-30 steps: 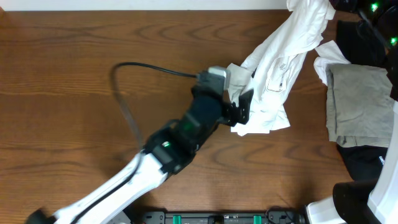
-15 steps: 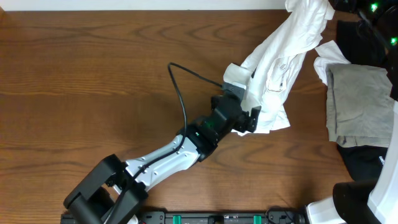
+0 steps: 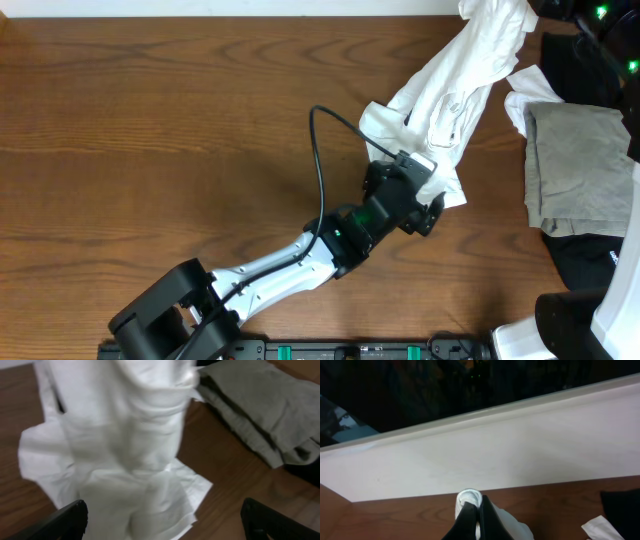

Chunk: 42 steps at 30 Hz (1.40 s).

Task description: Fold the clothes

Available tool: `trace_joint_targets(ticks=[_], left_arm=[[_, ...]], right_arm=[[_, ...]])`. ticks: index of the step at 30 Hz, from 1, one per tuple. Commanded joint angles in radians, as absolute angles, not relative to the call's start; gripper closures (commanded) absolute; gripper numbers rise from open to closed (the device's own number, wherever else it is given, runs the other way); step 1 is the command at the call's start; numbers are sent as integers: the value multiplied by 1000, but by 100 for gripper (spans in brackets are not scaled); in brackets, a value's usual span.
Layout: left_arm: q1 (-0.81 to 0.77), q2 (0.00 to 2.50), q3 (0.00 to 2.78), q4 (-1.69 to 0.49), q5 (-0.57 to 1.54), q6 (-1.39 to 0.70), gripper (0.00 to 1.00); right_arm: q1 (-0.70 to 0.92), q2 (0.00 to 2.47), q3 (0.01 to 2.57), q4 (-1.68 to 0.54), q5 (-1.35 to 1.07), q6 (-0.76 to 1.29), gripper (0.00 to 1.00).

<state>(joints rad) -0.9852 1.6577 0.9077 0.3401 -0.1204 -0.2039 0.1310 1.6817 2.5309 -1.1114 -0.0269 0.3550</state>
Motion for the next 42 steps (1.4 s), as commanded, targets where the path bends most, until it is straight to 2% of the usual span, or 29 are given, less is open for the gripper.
trace_joint_targets(ticks=[1, 4, 8, 17, 26, 27, 28, 33, 42], left_arm=[[-985, 1651, 935, 331, -149, -168, 2], [-991, 1651, 946, 342, -109, -70, 2], [-1012, 1654, 982, 314, -224, 9, 2], [-981, 1752, 1075, 272, -238, 6, 2], [-971, 1826, 1138, 362, -267, -102, 1], [-971, 1826, 1138, 371, -267, -105, 12], [-969, 1825, 1138, 376, -267, -105, 28], [-955, 1825, 1137, 368, -272, -102, 94], [-936, 1741, 1137, 200, -361, -38, 94]], right_arm=[[125, 1679, 2544, -1118, -30, 351, 99], [125, 1679, 2544, -1127, -30, 351, 99], [125, 1679, 2544, -1126, -30, 351, 99], [126, 1679, 2544, -1126, -35, 371, 99], [126, 1679, 2544, -1125, -57, 370, 99], [126, 1679, 2544, -1125, -57, 370, 99], [126, 1679, 2544, -1125, -57, 370, 99], [126, 1679, 2544, -1127, -57, 370, 99], [125, 1679, 2544, -1127, -56, 361, 99]])
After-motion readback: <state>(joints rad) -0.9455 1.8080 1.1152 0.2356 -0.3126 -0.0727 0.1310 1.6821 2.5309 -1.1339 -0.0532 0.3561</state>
